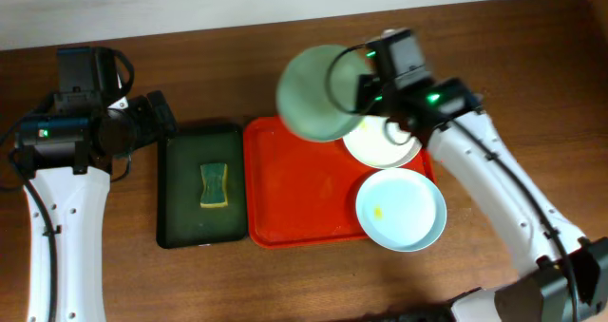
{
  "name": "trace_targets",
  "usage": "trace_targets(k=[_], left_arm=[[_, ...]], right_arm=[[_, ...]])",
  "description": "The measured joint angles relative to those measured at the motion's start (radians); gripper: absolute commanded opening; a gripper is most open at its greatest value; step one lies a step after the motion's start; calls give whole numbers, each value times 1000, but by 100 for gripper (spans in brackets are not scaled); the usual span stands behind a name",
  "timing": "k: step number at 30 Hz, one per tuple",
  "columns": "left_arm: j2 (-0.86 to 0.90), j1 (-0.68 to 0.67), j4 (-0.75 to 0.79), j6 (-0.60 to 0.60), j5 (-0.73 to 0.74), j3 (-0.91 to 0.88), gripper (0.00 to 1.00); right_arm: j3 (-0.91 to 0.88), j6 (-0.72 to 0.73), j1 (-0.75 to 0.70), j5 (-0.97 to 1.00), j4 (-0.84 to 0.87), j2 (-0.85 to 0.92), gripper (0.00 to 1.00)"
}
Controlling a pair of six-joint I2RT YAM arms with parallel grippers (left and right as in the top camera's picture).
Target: Clean dirty plates on tray and stack at the side
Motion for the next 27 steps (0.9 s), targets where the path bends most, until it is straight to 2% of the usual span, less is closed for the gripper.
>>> trace_targets(k=[8, 12, 18, 20, 27], left_arm=[[0, 0, 0, 0, 0, 0, 99], [0, 0, 0, 0, 0, 0, 99], [0, 0, 0, 0, 0, 0, 99], [0, 0, 0, 0, 0, 0, 99], [0, 0, 0, 0, 0, 0, 99]], right_arm=[[0, 0, -355, -142, -60, 0, 4], [0, -2, -466, -156, -67, 0, 4], [0, -5, -655, -56, -96, 5, 4], [0, -38, -722, -19, -113, 72, 4], [-2, -95, -741, 16, -140, 285, 4]])
